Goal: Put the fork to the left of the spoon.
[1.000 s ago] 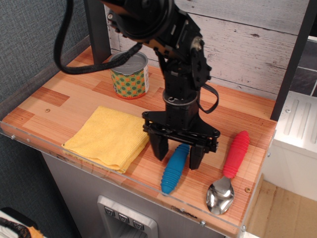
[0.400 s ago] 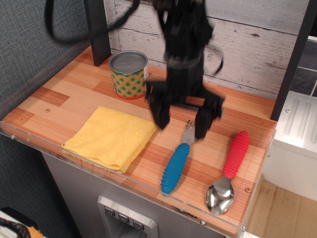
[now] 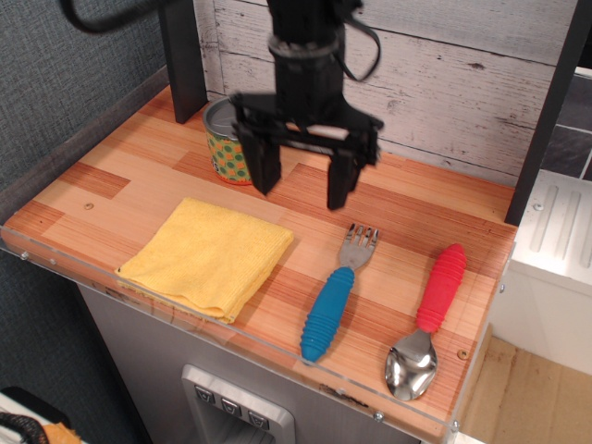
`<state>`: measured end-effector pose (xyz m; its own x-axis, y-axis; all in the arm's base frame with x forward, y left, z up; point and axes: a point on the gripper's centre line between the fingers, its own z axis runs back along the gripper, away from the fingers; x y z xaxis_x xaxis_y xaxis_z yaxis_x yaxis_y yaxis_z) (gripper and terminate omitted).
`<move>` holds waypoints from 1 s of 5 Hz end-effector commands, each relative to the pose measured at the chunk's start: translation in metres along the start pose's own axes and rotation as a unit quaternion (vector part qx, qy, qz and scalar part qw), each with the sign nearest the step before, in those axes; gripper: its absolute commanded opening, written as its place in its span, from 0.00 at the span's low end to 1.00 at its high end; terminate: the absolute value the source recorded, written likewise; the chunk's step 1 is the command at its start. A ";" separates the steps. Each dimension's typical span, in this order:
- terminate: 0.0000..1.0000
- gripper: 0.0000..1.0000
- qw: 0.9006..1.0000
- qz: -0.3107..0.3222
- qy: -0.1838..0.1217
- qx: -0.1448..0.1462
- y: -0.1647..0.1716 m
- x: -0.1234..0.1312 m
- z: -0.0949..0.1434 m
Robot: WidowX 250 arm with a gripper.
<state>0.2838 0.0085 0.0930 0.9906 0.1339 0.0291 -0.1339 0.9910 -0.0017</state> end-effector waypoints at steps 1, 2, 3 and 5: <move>0.00 1.00 0.996 0.084 -0.021 0.008 0.068 0.000 0.002; 0.00 1.00 0.992 0.115 -0.052 0.003 0.093 0.009 0.003; 0.00 1.00 0.988 0.145 -0.060 0.011 0.114 0.021 0.007; 0.00 1.00 0.979 0.181 -0.076 0.044 0.145 0.041 0.017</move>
<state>0.3033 0.1538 0.0991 0.8665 0.4734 0.1585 -0.4858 0.8727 0.0491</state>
